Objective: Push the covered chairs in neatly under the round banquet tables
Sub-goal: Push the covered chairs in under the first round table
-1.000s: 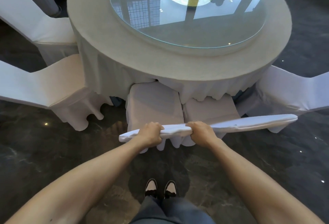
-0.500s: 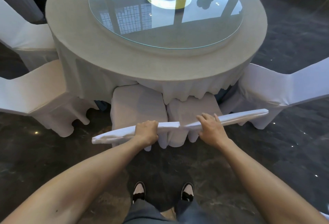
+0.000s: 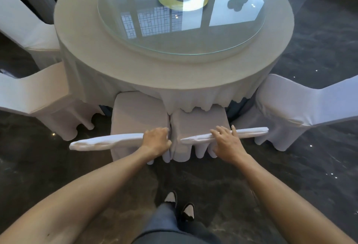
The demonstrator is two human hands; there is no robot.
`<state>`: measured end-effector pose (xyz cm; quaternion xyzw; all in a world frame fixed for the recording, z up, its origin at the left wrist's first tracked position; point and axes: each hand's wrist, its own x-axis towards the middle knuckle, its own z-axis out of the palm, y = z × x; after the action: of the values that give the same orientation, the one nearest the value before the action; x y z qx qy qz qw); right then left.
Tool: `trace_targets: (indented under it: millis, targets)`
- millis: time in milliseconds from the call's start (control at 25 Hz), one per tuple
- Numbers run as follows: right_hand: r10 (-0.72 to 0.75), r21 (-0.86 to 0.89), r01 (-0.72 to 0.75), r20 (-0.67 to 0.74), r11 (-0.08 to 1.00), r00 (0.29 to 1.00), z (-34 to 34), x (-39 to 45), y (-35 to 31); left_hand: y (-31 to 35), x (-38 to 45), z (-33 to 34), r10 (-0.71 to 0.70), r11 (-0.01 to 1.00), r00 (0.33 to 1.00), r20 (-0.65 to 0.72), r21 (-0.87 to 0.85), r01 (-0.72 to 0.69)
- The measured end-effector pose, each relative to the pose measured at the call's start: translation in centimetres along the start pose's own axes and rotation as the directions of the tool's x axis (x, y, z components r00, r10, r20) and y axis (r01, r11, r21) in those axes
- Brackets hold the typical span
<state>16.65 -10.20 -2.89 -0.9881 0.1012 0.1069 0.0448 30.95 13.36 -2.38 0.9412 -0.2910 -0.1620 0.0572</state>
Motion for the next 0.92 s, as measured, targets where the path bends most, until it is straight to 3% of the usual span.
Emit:
trace_targets:
  millis: [120, 440, 600, 920]
  targets:
    - [-0.003, 0.051, 0.005, -0.029, 0.999, 1.000, -1.4, 0.4, 3.1, 4.8, 3.3, -0.6, 0.097, 0.990, 0.995, 0.022, -0.109, -0.094]
    - [0.246, 0.176, -0.219, -0.156, 0.960, 0.957, -5.8, -2.0, 17.1, 20.6, 10.4, -2.9, 0.320, 0.944, 0.946, -0.042, -0.064, -0.322]
    - [0.316, 0.166, -0.291, -0.160, 0.942, 0.935, -7.3, -4.5, 28.0, 32.1, 14.0, -2.7, 0.384, 0.919, 0.922, -0.051, -0.074, -0.387]
    - [0.304, 0.069, -0.297, -0.138, 0.952, 0.943, -10.4, -10.8, 51.4, 56.6, 17.6, -0.7, 0.388, 0.914, 0.919, -0.075, -0.094, -0.394]
